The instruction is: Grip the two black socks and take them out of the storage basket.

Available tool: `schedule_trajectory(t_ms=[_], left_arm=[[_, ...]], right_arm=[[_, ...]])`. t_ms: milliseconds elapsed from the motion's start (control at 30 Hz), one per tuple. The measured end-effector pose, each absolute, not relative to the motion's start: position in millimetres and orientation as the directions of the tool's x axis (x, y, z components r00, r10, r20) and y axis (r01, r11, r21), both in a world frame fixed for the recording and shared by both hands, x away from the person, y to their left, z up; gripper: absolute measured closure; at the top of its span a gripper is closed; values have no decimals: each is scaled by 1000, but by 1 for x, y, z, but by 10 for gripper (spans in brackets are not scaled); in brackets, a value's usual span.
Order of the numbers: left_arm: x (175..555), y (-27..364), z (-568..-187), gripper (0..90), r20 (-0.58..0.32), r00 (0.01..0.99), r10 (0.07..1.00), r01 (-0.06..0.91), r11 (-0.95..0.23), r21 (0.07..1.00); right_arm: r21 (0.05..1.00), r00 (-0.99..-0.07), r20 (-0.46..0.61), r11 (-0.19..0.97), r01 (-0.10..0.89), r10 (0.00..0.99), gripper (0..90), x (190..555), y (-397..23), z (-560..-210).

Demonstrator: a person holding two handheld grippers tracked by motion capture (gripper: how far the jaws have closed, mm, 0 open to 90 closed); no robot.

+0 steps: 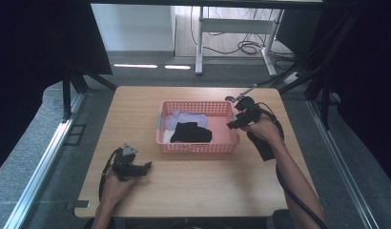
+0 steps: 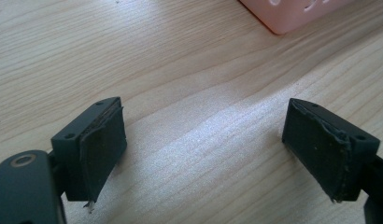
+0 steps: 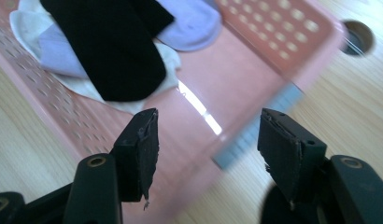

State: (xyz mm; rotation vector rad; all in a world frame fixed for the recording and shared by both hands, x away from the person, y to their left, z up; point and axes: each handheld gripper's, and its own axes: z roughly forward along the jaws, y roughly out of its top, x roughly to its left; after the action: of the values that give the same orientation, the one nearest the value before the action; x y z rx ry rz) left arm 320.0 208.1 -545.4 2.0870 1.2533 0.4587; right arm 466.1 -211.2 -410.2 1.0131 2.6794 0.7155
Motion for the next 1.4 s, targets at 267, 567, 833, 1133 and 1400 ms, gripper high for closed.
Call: schedule_trajectory(t_ms=[267,567,833,1133,1400], left_arm=[[320,208,-545,133,-33,481,876,648,-330,687],[320,208,-545,133,-34,482,876,648,-330,687],[320,209,-545,132,-32,484,874,648,-334,685],[320,209,-545,132,-35,484,874,648,-332,685],[320,209,-545,132,-32,485,874,648,-334,685]], right_arm=[[476,-802,-10,708,522,598,352,474,-167,-429],[453,-832,23,736,503,554,317,486,-129,-454],[403,-858,14,782,474,513,307,495,-100,-475],[322,-876,-12,832,453,481,671,496,-83,-496],[373,-881,17,814,445,474,861,492,-86,-483]])
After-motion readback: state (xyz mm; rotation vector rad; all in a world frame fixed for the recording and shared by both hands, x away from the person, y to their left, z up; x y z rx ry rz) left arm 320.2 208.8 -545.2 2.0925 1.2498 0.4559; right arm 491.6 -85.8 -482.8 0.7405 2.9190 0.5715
